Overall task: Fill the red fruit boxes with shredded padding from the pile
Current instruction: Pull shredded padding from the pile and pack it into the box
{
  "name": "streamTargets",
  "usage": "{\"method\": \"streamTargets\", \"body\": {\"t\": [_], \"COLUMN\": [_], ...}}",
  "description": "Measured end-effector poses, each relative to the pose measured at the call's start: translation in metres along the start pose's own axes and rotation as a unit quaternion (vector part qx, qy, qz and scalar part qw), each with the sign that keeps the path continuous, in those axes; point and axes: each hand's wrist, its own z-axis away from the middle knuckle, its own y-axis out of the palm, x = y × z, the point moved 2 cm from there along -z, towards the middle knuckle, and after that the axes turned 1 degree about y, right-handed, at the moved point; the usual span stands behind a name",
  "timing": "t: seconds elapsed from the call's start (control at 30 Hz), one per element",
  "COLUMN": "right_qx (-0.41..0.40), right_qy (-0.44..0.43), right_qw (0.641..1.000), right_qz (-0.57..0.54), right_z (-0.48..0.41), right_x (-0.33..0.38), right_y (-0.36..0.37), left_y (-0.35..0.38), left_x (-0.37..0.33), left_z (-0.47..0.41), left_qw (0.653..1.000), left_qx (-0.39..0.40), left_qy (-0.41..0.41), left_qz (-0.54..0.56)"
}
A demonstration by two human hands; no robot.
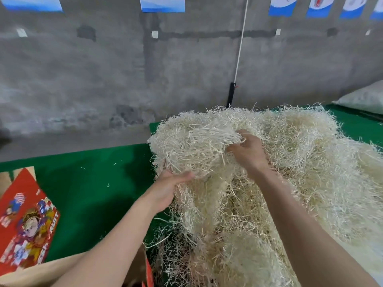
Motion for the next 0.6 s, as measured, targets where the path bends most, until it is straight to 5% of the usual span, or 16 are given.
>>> {"method": "streamTargets", "body": {"t": [0.07, 0.17, 0.3, 0.37, 0.47, 0.6], "right_qx": [0.041, 0.247, 0.127, 0.188, 0.335, 0.197], "right_qy": [-0.039, -0.082, -0.094, -0.050, 0.001, 0.025], "right_qw": [0.998, 0.965, 0.974, 0.974, 0.938, 0.956], "right_qz": [0.028, -0.029, -0.161, -0.117, 0.092, 0.217], "right_z": [0.007, 0.021, 0.006, 0.007, 0.027, 0.018], "right_x": [0.012, 0.025, 0.025, 0.009, -0.024, -0.060], "right_y": [0.012, 0.031, -0.006, -0.011, 0.033, 0.057], "left_y": [0.011, 0.037, 0.027, 0.020, 0.029, 0.031], "left_x": [-0.007, -0.016, -0.022, -0.027, -0.037, -0.041], "left_z": [0.001, 0.001, -0.012, -0.011, -0.007, -0.005], "left_qw": [0.998, 0.993, 0.968, 0.952, 0.940, 0.915], "left_qx": [0.051, 0.010, -0.141, -0.167, -0.143, -0.135], "left_qy": [-0.024, -0.050, -0.023, -0.004, 0.031, 0.039], "left_qz": [0.035, 0.109, 0.204, 0.257, 0.309, 0.378]}}
